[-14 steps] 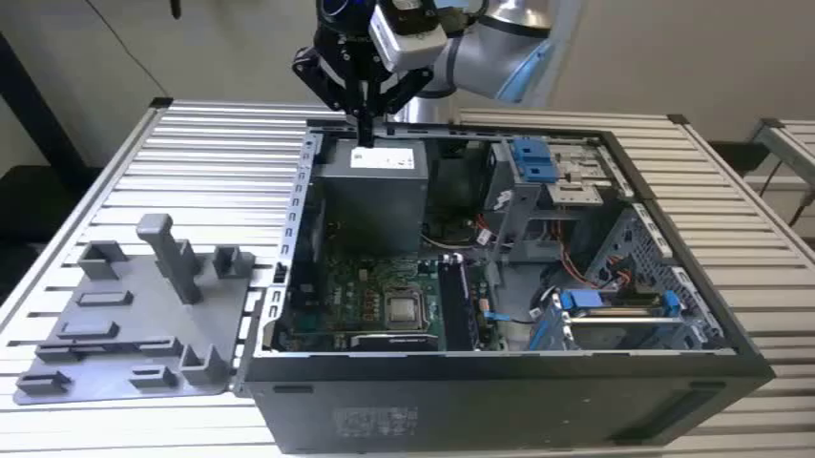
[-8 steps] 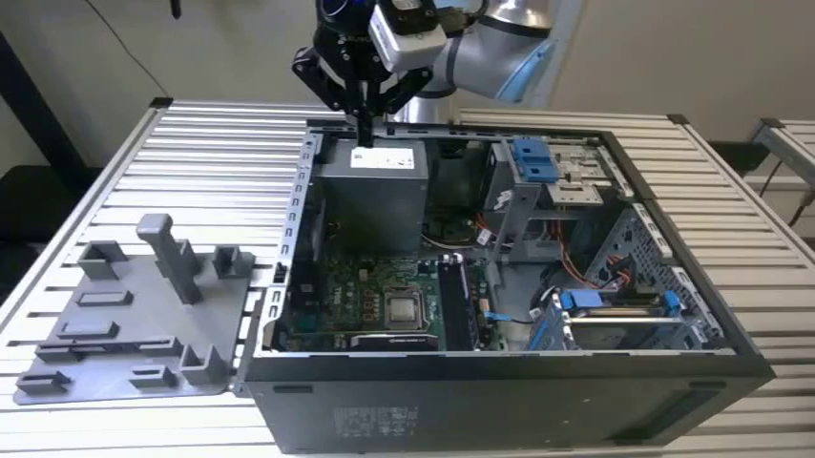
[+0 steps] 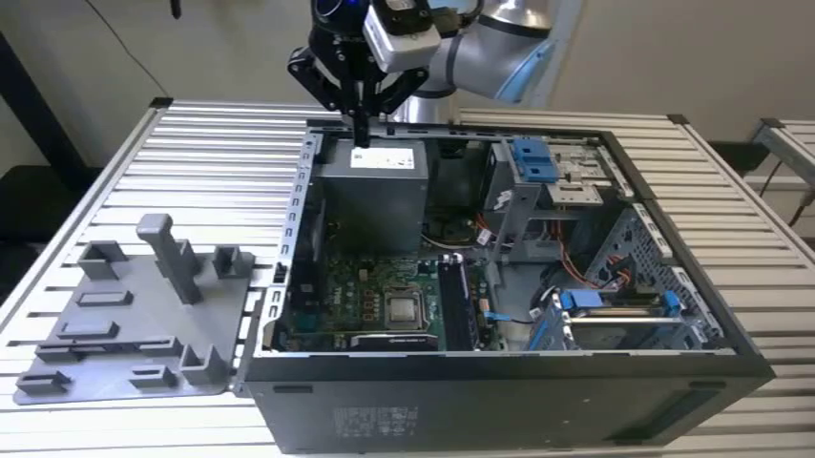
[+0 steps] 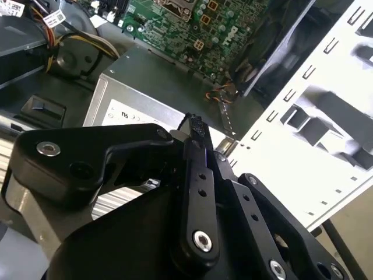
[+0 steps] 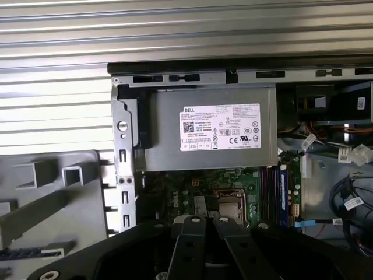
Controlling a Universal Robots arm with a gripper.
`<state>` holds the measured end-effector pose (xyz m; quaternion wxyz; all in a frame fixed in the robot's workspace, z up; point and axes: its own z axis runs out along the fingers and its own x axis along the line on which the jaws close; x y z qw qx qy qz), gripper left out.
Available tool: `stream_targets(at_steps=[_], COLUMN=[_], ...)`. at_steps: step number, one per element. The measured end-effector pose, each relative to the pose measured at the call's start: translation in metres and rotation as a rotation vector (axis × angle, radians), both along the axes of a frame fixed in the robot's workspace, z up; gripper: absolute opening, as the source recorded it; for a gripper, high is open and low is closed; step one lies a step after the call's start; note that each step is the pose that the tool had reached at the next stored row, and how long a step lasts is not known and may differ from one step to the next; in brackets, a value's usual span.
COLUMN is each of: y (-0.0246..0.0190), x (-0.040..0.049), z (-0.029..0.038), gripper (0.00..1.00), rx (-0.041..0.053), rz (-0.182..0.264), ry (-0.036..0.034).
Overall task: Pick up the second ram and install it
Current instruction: 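Reach for the second ram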
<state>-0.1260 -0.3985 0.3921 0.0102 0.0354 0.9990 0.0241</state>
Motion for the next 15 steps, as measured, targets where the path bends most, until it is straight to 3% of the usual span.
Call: stream_targets(at_steps=[8, 15], y=[0.0, 0.0004], x=[-0.0075, -0.021], z=[-0.0002, -0.0007], gripper=[0.11, 0.11], rx=[-0.0001, 0.0], rz=[0.0, 0.0], ry=[0.0, 0.0])
